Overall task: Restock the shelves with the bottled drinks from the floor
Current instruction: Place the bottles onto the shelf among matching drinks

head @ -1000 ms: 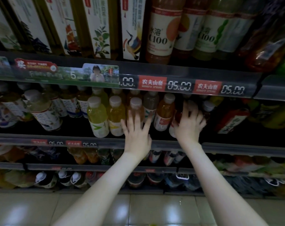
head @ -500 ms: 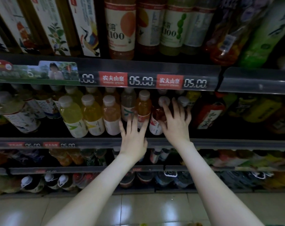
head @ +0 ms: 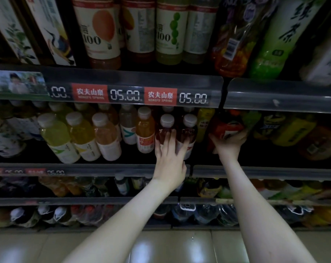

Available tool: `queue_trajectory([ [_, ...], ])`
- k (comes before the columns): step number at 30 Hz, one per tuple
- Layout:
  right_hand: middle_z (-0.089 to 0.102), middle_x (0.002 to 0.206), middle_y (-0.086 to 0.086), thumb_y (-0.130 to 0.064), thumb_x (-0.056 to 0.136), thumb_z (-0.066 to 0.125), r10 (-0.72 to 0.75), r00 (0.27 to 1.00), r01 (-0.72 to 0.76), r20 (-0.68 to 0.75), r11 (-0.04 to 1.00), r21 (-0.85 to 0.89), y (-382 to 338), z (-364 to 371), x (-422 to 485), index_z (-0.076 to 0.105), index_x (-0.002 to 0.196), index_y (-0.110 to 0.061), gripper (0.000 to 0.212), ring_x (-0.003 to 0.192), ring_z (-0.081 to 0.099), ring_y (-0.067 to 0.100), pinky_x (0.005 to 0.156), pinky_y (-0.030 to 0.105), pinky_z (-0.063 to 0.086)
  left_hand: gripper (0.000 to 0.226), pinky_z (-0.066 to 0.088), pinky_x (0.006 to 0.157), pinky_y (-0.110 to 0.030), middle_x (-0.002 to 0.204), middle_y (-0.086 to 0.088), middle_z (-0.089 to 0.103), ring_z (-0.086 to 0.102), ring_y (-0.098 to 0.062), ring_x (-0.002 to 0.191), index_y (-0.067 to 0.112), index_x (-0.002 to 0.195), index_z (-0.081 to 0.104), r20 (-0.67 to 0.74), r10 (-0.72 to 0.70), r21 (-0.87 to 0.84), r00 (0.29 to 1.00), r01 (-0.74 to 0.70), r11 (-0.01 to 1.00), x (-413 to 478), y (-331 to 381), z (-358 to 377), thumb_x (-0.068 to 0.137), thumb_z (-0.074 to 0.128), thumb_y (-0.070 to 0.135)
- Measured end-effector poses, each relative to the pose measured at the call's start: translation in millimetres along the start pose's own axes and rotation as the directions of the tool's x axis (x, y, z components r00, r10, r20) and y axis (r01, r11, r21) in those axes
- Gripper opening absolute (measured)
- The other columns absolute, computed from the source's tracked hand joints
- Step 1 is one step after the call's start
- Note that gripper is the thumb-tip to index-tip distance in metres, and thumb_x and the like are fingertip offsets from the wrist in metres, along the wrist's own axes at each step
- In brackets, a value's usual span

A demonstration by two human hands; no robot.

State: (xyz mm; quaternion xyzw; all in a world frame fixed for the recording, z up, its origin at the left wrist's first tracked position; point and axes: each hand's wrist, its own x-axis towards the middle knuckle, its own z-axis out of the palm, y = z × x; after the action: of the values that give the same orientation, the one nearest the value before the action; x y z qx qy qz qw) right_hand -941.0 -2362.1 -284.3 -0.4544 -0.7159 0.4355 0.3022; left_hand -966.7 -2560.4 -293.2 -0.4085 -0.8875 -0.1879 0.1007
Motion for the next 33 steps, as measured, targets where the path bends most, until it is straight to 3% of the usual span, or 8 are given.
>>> queue_trajectory([
  [7, 0.032, 0.141, 0.010, -0.019, 0.063, 0.086, -0.047, 0.987, 0.080, -0.157, 0.975, 0.209, 22.8, -9.7, -18.8, 0.016, 0.146, -0.006, 0.109, 0.130, 0.038, 0.018, 0.107, 0.022, 0.033, 0.072, 0.021, 0.110, -0.065, 0.147, -0.029, 0.028, 0.014, -0.035, 0.139, 0.012, 0.142, 0.033, -0.093, 0.036, -0.098, 0.995, -0.045, 0.994, -12.3, 0.9, -0.2, 0.077, 0.066, 0.011],
  [13, 0.035, 0.140, 0.007, -0.021, 0.068, 0.086, -0.004, 0.980, 0.070, -0.199, 0.941, 0.330, 18.4, -71.2, -62.9, 0.013, 0.146, -0.013, 0.107, 0.123, 0.044, 0.015, 0.103, 0.025, 0.039, 0.063, 0.019, 0.115, -0.043, 0.150, -0.018, 0.032, 0.018, -0.027, 0.140, 0.006, 0.142, 0.038, -0.130, 0.073, -0.288, 0.989, -0.108, 0.952, -38.7, 15.1, -8.1, 0.086, 0.062, 0.018],
  [18, 0.043, 0.138, 0.000, -0.027, 0.065, 0.088, -0.120, 0.993, 0.121, -0.023, 0.958, 0.261, -4.1, -138.1, -119.4, 0.019, 0.146, -0.019, 0.106, 0.121, 0.048, 0.011, 0.100, 0.028, 0.040, 0.090, 0.005, 0.119, -0.033, 0.160, -0.003, 0.007, -0.001, -0.017, 0.146, 0.018, 0.153, 0.013, 0.122, 0.161, -0.421, 0.979, -0.096, 0.902, -63.2, 62.4, -31.3, 0.085, 0.065, 0.044],
  [21, 0.052, 0.132, 0.000, -0.024, 0.057, 0.092, -0.146, 0.986, 0.124, 0.077, 0.964, 0.235, 0.5, -159.7, -168.7, 0.028, 0.141, -0.019, 0.106, 0.116, 0.055, 0.013, 0.098, 0.033, 0.045, 0.109, 0.020, 0.118, -0.035, 0.155, -0.005, 0.021, 0.018, -0.019, 0.143, 0.020, 0.152, 0.008, 0.191, 0.141, -0.550, 0.972, -0.013, 0.835, -79.0, 95.4, -46.4, 0.071, 0.076, 0.049],
  [24, 0.054, 0.123, -0.008, -0.016, 0.056, 0.092, -0.136, 0.974, 0.104, 0.183, 0.979, 0.173, 17.0, -176.9, -217.4, 0.032, 0.135, -0.020, 0.099, 0.110, 0.055, 0.001, 0.094, 0.025, 0.044, 0.090, 0.046, 0.087, -0.029, 0.127, 0.002, 0.049, 0.054, -0.019, 0.115, 0.023, 0.135, 0.030, 0.240, 0.019, -0.641, 0.971, 0.144, 0.754, -111.7, 113.3, -53.2, 0.064, 0.080, 0.045],
  [26, 0.053, 0.123, -0.011, -0.039, 0.055, 0.091, -0.057, 0.953, 0.032, 0.296, 0.996, 0.088, 33.3, -191.8, -238.9, 0.031, 0.138, -0.024, 0.103, 0.112, 0.054, 0.005, 0.100, 0.032, 0.044, 0.074, 0.044, 0.071, -0.024, 0.110, 0.008, 0.057, 0.061, -0.016, 0.098, 0.026, 0.122, 0.036, 0.333, -0.019, -0.598, 0.943, 0.227, 0.769, -144.1, 117.7, -51.9, 0.064, 0.077, 0.051],
  [29, 0.054, 0.127, -0.009, -0.077, 0.058, 0.071, 0.043, 0.897, -0.042, 0.440, 0.999, -0.011, 48.5, -221.6, -252.9, 0.032, 0.141, -0.032, 0.102, 0.116, 0.055, 0.009, 0.100, 0.042, 0.048, 0.067, 0.044, 0.069, -0.024, 0.101, 0.010, 0.058, 0.062, -0.016, 0.096, 0.027, 0.110, 0.036, 0.451, -0.042, -0.541, 0.891, 0.311, 0.781, -186.5, 119.0, -40.4, 0.063, 0.076, 0.053],
  [33, 0.057, 0.110, -0.005, -0.066, 0.077, 0.061, 0.024, 0.878, 0.079, 0.478, 0.978, -0.195, 57.8, -252.2, -237.6, 0.054, 0.124, -0.031, 0.059, 0.102, 0.058, 0.013, 0.088, 0.036, 0.052, 0.069, 0.047, 0.075, -0.025, 0.105, 0.010, 0.058, 0.061, -0.015, 0.098, 0.029, 0.112, 0.036, 0.558, 0.005, -0.502, 0.830, 0.333, 0.799, -224.6, 124.6, -26.3, 0.063, 0.078, 0.052],
])
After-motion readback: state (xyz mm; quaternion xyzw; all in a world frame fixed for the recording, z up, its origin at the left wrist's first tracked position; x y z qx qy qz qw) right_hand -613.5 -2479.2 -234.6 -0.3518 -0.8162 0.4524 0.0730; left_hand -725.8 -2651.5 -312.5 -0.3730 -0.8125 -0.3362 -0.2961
